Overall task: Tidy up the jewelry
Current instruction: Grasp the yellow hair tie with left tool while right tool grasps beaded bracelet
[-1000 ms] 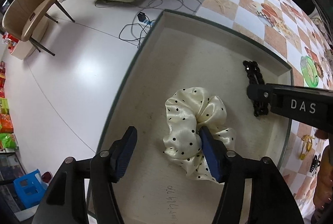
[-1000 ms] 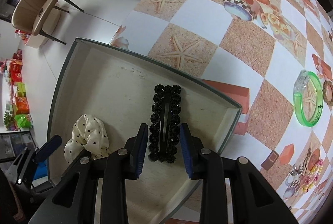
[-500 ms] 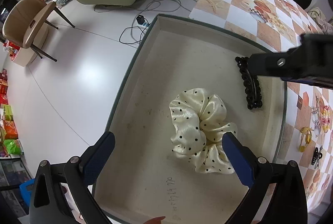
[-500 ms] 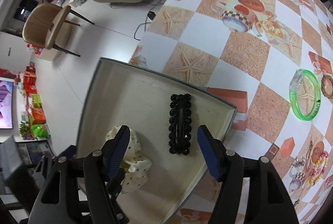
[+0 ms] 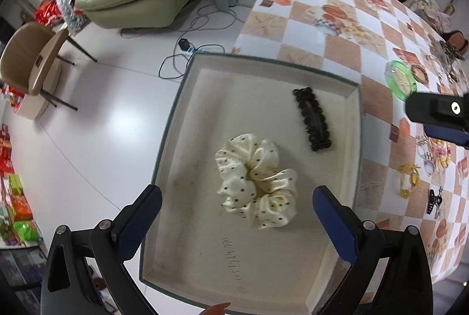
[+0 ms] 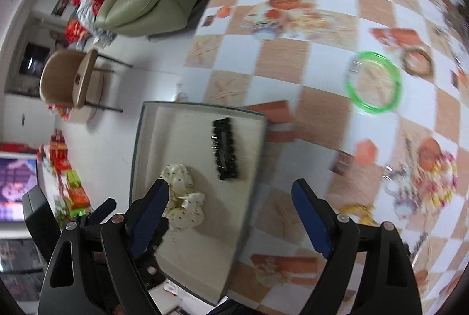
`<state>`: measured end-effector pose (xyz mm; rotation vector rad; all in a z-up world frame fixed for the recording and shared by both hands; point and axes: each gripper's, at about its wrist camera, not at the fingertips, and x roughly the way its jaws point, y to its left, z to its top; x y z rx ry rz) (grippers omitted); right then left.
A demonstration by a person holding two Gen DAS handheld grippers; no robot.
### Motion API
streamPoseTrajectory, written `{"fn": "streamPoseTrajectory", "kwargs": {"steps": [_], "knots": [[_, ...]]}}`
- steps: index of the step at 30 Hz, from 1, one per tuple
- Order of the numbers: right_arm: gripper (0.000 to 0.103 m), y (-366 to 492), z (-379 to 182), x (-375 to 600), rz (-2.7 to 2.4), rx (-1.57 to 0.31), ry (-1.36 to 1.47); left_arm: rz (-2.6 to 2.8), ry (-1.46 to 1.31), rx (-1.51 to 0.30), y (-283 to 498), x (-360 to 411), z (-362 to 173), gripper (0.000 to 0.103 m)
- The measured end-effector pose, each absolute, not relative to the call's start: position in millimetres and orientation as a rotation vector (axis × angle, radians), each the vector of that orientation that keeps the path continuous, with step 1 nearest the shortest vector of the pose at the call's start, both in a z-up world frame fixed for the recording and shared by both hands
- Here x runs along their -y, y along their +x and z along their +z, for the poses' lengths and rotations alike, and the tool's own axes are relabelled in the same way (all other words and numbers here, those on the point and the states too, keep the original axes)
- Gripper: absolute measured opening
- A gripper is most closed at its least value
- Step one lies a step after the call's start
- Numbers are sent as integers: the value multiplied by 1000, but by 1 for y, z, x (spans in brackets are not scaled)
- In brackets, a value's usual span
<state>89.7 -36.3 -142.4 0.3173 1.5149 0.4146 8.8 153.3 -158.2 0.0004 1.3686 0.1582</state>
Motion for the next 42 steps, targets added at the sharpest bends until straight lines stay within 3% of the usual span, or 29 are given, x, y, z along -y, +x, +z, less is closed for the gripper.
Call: {"fn": "streamPoseTrajectory", "kwargs": {"steps": [3,5,22,34,37,42], "knots": [[90,82,-138,62,361,-1507,353,128,23,-1364,14,-140,-152,103],[103,80,-141,84,327,-1509,379,103,36,-1358,18,-130,-147,103],[103,22,-167,255,-76,-1534,511,-138,171,-1330,46,-12,-132,103],[103,24,-195,296,-162,-1563,483,-226,187,-1405,48,44,-172,103],[103,30,-204,302,-178,-1570,469,-235,199,-1431,49,50,-184,97],[103,44,-220,307,-192,-1578,433,-226,209,-1455,51,54,-201,97]]}}
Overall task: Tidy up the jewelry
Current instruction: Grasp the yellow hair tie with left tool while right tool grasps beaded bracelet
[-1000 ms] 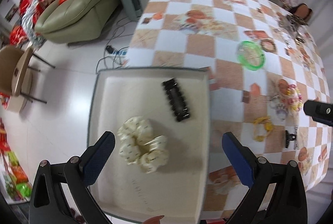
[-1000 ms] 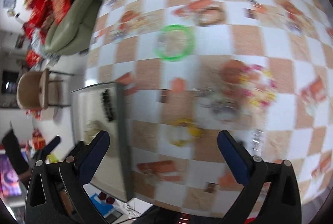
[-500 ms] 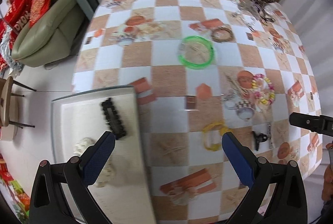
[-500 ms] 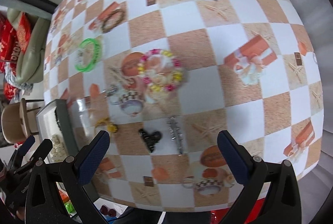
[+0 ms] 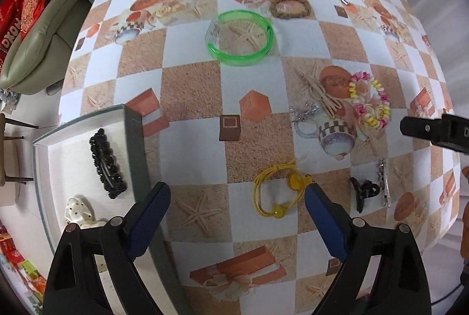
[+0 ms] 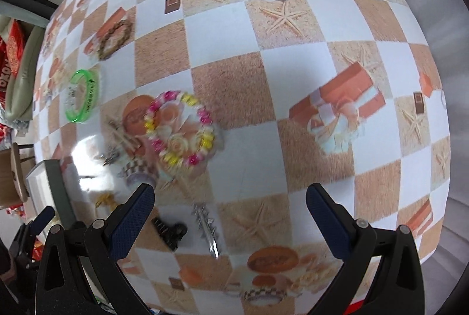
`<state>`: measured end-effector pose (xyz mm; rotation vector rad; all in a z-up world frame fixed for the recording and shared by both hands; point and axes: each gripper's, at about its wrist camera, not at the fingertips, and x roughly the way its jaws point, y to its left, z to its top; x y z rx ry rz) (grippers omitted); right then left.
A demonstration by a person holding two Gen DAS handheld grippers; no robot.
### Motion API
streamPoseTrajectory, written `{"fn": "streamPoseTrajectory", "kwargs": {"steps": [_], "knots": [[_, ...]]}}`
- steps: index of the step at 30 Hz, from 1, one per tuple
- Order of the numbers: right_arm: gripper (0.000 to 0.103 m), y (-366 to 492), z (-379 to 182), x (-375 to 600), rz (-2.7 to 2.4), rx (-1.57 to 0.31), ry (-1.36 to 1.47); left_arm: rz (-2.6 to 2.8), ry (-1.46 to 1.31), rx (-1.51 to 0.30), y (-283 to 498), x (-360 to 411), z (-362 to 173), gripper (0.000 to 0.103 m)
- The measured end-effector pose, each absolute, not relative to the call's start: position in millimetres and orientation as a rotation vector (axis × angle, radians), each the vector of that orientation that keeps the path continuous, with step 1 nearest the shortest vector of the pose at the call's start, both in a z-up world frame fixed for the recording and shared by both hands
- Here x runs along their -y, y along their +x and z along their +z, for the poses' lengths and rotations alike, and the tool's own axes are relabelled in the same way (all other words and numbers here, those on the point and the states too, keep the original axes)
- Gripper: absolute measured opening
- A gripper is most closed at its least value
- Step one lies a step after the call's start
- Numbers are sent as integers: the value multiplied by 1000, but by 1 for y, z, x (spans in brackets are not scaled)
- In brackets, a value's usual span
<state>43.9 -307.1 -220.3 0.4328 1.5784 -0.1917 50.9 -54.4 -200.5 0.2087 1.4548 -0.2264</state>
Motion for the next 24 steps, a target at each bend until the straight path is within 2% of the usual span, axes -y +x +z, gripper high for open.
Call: {"fn": "streamPoseTrajectory", "kwargs": {"steps": [3,5,6,17,22,24], "knots": [[102,53,-228,308,-196,-1578,392,-223,214,-1460,52,56,-208,97],[100,59,-233,309,-195,-1577,365,-221,225,-1473,52,57,-215,84],[98,62,-235,308,-194,-1578,350,-224,225,-1484,52,57,-218,83],[86,89,-254,290,-169,-1566,227,-219,224,-1524,47,55,-243,83],[84,94,-258,273,-167,-1543,138,-219,230,-1524,42,58,-251,83],[83,93,-258,269,-161,-1536,133,-227,223,-1518,42,60,-251,79]]}}
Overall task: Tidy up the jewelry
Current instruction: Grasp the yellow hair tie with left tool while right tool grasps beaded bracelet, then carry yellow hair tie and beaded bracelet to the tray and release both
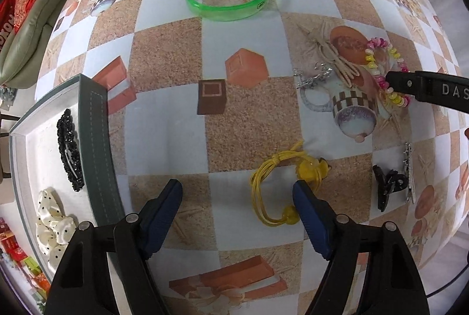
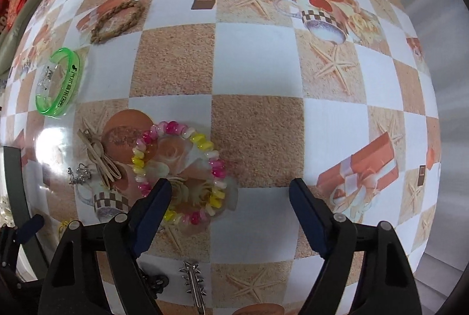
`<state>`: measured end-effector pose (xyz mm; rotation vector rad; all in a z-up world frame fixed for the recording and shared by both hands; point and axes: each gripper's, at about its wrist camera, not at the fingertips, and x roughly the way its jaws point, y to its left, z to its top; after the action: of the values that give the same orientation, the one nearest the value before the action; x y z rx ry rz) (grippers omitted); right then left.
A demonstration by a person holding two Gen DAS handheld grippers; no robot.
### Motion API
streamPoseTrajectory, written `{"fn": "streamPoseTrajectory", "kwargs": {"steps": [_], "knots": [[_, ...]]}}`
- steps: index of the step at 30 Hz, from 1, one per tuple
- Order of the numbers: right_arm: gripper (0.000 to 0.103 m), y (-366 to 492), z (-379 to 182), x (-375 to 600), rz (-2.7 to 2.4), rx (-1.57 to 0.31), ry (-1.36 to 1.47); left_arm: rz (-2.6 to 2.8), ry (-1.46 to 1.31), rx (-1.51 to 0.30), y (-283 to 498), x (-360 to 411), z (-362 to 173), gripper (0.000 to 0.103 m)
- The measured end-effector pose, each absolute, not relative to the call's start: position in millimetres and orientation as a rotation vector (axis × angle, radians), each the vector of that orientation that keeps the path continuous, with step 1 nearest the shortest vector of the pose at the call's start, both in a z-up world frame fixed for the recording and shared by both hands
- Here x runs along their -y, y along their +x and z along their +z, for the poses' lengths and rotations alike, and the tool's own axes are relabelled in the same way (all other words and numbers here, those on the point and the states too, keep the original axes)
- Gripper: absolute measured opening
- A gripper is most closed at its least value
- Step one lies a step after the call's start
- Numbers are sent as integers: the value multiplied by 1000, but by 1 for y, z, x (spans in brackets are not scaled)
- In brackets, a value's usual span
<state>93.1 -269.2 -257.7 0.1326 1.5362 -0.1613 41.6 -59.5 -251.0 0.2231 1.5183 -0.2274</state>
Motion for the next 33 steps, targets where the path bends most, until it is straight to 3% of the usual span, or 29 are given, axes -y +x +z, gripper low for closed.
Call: {"fn": "streamPoseTrajectory", "kwargs": {"steps": [6,11,14,33], "knots": [[65,82,-250,261,-121,-1520,103,-265,235,-1506,30,80,-250,57],[41,82,-242,239,-79,-1515,70,-300,200,-1518,33,88,-246,9],[11,83,-238,227,-59,-1512,47,-320,152,-1533,36,90,-243,9],[10,73,-189,234,-45,-1481,230,-384,31,-1427,34,51,-168,9]]}}
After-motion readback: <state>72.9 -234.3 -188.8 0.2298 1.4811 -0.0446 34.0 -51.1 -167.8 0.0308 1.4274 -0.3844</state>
